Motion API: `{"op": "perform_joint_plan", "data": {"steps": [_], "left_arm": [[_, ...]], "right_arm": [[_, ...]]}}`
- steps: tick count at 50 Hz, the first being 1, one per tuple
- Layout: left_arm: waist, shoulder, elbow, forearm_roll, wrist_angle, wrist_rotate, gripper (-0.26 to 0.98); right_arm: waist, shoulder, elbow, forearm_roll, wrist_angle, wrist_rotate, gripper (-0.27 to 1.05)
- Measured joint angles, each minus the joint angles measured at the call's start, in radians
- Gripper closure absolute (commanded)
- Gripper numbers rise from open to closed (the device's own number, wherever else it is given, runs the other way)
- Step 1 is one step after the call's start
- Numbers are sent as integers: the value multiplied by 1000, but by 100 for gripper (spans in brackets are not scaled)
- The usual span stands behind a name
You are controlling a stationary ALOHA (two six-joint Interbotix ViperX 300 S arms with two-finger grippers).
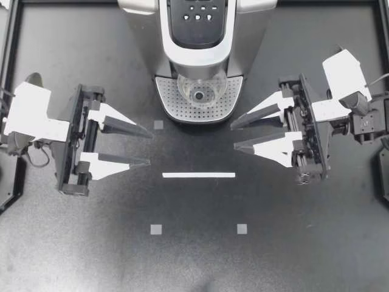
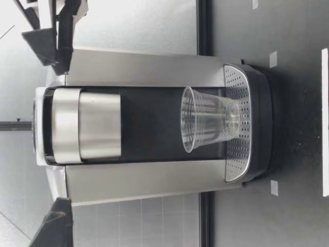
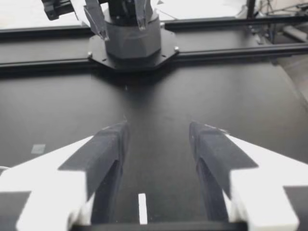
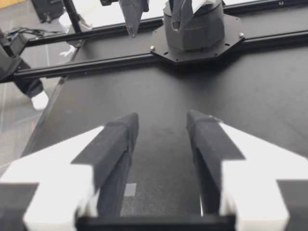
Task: Place the coffee capsule inside the capsule container, then place the cup onto the center of the cup tray, then push the 'Hot Water' and 'Travel Mug' buttons.
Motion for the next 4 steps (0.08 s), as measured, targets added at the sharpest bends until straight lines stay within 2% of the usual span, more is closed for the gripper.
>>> {"op": "perform_joint_plan", "data": {"steps": [4], "left_arm": [[0,0,0,0,0,0,27]], "right_arm": [[0,0,0,-2,0,0,27]]}}
